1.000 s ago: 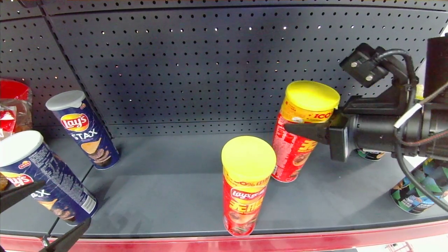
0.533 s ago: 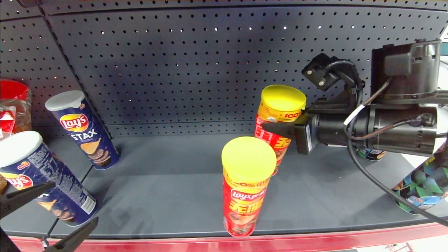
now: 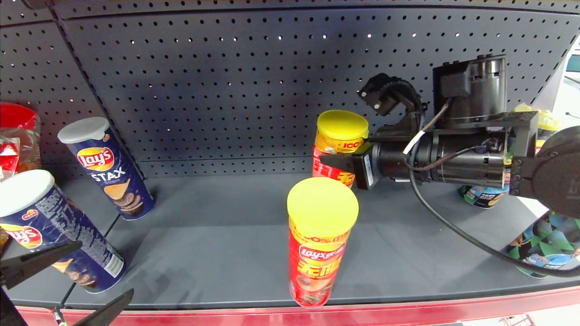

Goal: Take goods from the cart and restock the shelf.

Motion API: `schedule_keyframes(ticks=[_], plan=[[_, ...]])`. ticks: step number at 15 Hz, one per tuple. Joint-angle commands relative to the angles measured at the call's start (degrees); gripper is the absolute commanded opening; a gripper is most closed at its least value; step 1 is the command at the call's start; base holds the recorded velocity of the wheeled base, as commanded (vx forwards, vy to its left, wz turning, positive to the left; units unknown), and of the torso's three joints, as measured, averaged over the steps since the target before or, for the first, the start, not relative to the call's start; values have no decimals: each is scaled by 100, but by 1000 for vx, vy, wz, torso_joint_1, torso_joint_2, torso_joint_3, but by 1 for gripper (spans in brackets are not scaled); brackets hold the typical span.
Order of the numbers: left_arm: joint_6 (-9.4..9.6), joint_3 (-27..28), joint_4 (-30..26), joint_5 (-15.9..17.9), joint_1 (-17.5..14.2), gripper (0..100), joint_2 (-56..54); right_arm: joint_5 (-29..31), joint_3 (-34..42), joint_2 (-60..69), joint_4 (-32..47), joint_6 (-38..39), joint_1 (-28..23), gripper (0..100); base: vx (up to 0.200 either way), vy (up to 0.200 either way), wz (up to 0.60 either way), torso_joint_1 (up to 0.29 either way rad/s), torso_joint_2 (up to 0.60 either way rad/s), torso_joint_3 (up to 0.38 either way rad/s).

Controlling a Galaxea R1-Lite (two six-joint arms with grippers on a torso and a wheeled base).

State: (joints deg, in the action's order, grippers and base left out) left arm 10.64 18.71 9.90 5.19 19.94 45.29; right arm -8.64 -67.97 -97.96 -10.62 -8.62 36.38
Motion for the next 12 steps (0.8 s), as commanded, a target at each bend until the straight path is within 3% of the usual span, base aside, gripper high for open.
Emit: schedule_keyframes(ticks=[1, 9, 10, 12], plan=[[-1, -8, 3, -1, 1, 100, 15, -6, -32, -144, -19, 36, 45, 0, 0, 0, 0, 0, 0, 0], [-18, -78, -6, 17, 1, 100, 24, -6, -128, -337, -19, 53, 71, 0, 0, 0, 0, 0, 0, 0], [-18, -78, -6, 17, 1, 100, 50, 3, -120, -337, -19, 62, 71, 100, 0, 0, 0, 0, 0, 0], [-18, -69, -6, 17, 1, 100, 77, 12, -102, -311, -19, 124, 71, 100, 0, 0, 0, 0, 0, 0]])
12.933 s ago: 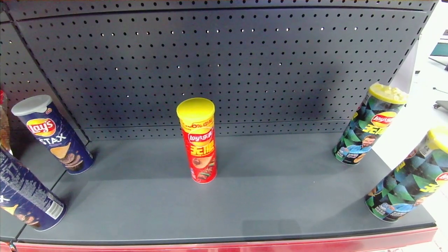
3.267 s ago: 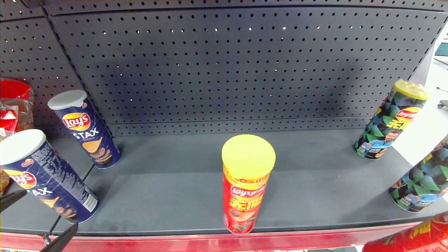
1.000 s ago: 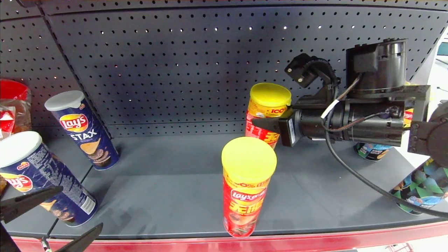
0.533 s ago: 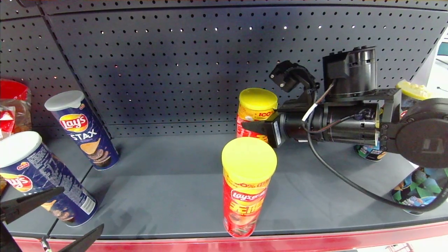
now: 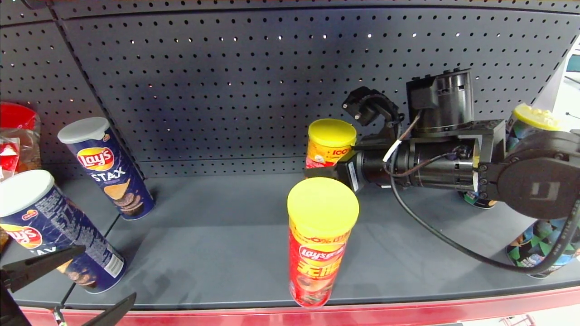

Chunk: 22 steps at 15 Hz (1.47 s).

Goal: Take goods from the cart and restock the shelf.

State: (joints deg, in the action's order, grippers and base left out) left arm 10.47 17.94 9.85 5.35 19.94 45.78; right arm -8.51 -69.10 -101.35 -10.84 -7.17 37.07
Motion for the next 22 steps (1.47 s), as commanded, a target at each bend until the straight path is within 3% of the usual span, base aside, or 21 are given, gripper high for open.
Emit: schedule_keyframes(ticks=[1, 6, 10, 12, 16, 17, 18, 22], plan=[[-1, 16, 8, 1, 1, 100, 63, 7, 10, 63, 3, 31, 2, 100, 0, 0, 0, 0, 0, 0], [8, 130, -1, -52, -8, 100, 265, 69, 915, 968, 11, 49, -16, 100, 0, 0, 0, 0, 0, 0], [16, 113, -1, -579, -17, 100, 248, 280, 1997, 2137, 20, 58, -42, 100, 0, 0, 0, 0, 0, 0], [122, 166, 8, -922, -17, 100, 274, 315, 2638, 2814, 20, 58, -42, 100, 0, 0, 0, 0, 0, 0], [254, 183, 43, -1036, -61, 100, 292, 491, 3842, 4167, 47, 58, -95, 100, 0, 0, 0, 0, 0, 0], [306, 209, 43, -1098, -96, 100, 300, 499, 3913, 4282, 47, 58, -104, 100, 0, 0, 0, 0, 0, 0], [500, 209, 87, -1186, -140, 100, 274, 517, 4132, 4721, 64, 49, -95, 100, 0, 0, 0, 0, 0, 0], [526, 157, 87, -1212, -140, 100, 248, 517, 4475, 5398, 64, 31, -86, 100, 0, 0, 0, 0, 0, 0]])
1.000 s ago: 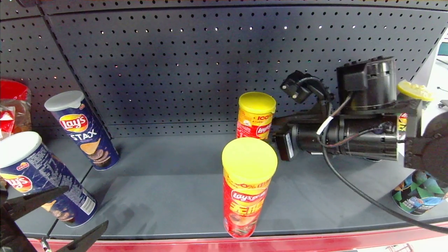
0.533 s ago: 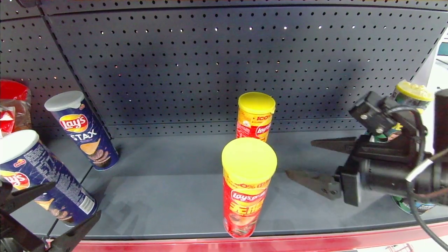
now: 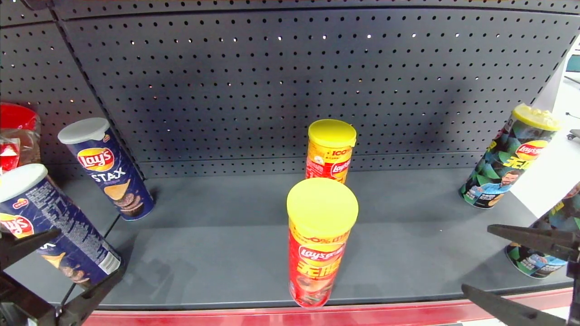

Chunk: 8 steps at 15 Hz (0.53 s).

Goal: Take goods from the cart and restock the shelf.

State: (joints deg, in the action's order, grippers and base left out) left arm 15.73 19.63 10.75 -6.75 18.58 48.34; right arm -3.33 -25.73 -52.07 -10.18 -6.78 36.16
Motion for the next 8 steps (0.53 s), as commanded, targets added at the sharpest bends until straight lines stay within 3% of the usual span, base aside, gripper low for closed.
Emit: schedule_keyframes(ticks=[1, 5, 7, 8], plan=[[9, -12, -3, -1, -3, 100, -35, 8, 192, 645, -2, 1, -3, 100, 0, 0, 0, 0, 0, 0], [62, -47, -3, 25, 14, 100, -70, 8, 262, 751, 7, 1, -39, 100, 0, 0, 0, 0, 0, 0], [379, -266, -3, 192, 67, 100, -211, 8, 244, 715, 7, 1, -39, 100, 0, 0, 0, 0, 0, 0], [387, -354, -12, 315, 67, 100, -254, 8, 262, 707, 7, 1, -39, 100, 0, 0, 0, 0, 0, 0]])
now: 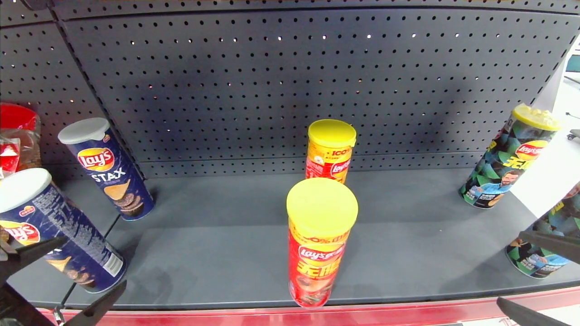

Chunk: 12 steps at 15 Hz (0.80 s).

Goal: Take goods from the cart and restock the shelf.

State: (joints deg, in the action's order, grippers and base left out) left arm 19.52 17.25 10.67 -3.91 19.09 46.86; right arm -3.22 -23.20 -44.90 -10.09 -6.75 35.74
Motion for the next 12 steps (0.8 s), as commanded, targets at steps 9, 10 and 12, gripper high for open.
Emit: schedule_keyframes(ticks=[9, 10, 12], plan=[[26, -424, -30, 488, 16, 100, -432, -12, 17, -107, -1, 16, -129, 100, 0, 0, 0, 0, 0, 0], [26, -451, -38, 444, -2, 100, -476, -12, 17, -116, -1, 16, -138, 100, -200, 0, 0, 2, 7, 2], [26, -530, -30, 383, -2, 100, -538, -12, 17, -124, -1, 16, -173, 100, -200, 0, 0, 5, 5, 0]])
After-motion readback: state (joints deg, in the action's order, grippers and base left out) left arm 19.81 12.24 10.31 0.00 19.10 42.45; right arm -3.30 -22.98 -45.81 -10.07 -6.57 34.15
